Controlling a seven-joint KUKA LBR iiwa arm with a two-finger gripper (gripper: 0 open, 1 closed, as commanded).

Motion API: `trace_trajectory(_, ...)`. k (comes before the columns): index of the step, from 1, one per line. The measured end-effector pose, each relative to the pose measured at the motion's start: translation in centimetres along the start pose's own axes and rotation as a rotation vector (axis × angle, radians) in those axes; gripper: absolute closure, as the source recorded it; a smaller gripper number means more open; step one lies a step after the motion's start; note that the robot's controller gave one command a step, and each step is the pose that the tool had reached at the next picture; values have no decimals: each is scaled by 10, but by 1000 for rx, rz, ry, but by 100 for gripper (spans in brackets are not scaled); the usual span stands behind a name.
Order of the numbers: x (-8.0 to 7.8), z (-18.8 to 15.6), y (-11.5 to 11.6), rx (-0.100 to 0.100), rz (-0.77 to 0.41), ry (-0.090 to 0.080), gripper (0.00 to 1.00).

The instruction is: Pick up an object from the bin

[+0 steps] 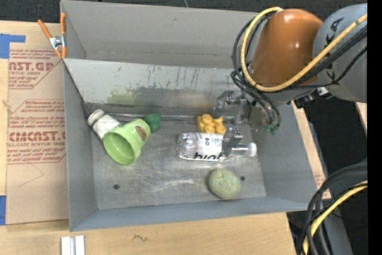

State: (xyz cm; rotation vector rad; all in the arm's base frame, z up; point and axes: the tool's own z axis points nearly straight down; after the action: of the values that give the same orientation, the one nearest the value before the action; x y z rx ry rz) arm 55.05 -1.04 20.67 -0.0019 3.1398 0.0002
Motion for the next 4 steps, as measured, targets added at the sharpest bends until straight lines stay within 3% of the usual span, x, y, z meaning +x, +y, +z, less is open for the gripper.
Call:
trace_trajectory(1, -9, 62, -3, 1, -72, -5, 0)
trace_trajectory(2, -9, 118, -3, 0, -95, 3, 0)
trace_trajectory(3, -24, 89, -17, 0, -110, 1, 0)
trace_trajectory(4, -18, 128, -9, 0, -152, -2, 0)
